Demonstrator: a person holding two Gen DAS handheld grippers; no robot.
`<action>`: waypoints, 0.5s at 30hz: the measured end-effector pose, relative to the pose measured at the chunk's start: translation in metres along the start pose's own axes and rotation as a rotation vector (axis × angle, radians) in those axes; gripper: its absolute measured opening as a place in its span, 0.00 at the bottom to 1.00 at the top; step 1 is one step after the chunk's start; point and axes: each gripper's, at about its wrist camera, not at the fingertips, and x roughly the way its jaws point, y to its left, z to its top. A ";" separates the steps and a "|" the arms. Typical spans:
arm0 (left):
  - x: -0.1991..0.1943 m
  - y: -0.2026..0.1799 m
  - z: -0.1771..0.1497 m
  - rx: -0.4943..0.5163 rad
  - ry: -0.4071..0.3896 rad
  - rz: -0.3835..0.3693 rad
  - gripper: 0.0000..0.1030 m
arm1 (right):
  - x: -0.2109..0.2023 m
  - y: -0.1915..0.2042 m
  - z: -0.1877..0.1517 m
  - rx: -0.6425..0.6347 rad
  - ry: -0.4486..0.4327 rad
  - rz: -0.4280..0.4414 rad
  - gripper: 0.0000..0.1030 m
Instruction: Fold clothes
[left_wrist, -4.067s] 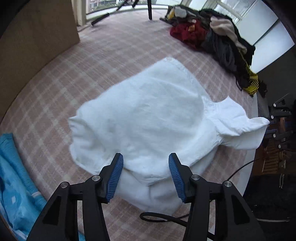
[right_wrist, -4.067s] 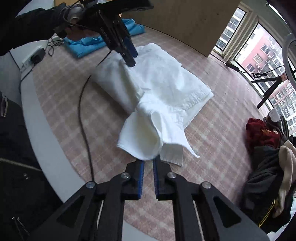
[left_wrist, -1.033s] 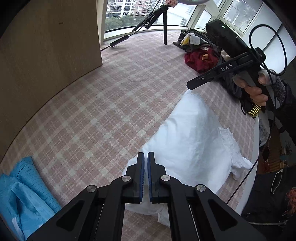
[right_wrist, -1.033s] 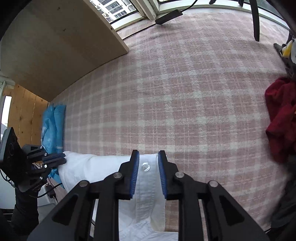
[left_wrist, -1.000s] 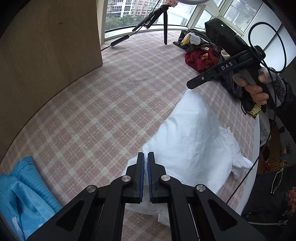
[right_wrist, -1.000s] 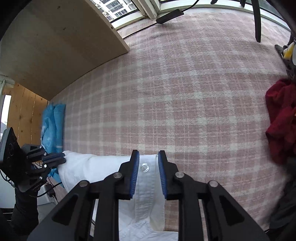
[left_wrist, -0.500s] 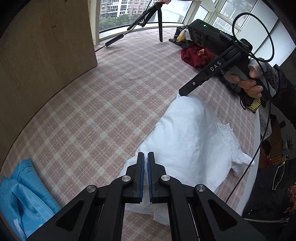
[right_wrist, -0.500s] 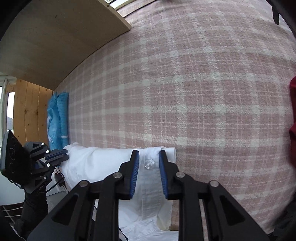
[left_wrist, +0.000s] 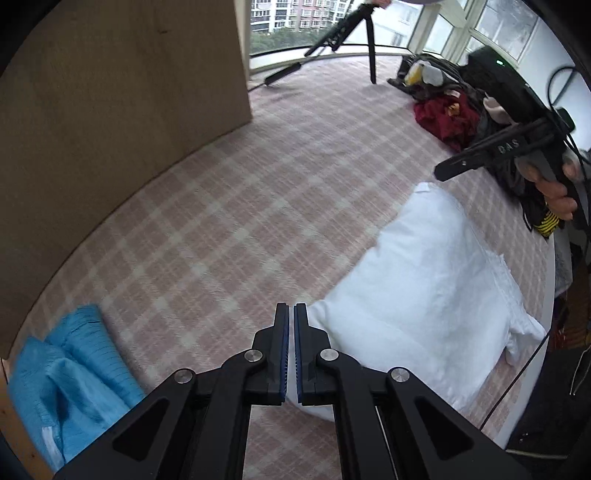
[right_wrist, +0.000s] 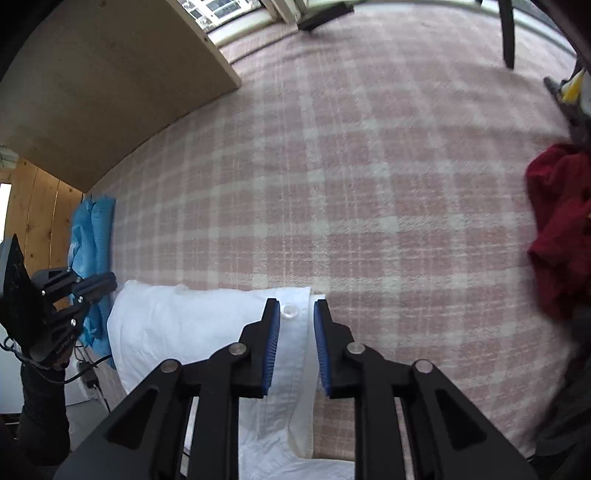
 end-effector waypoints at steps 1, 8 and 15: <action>-0.006 0.002 0.002 -0.012 -0.014 -0.009 0.00 | -0.010 0.006 -0.003 -0.027 -0.035 -0.024 0.19; -0.008 -0.047 0.005 0.094 -0.023 -0.123 0.06 | 0.016 0.053 -0.018 -0.207 -0.029 -0.058 0.19; 0.049 -0.036 -0.003 0.057 0.070 -0.035 0.06 | 0.049 0.065 -0.026 -0.295 -0.005 -0.141 0.17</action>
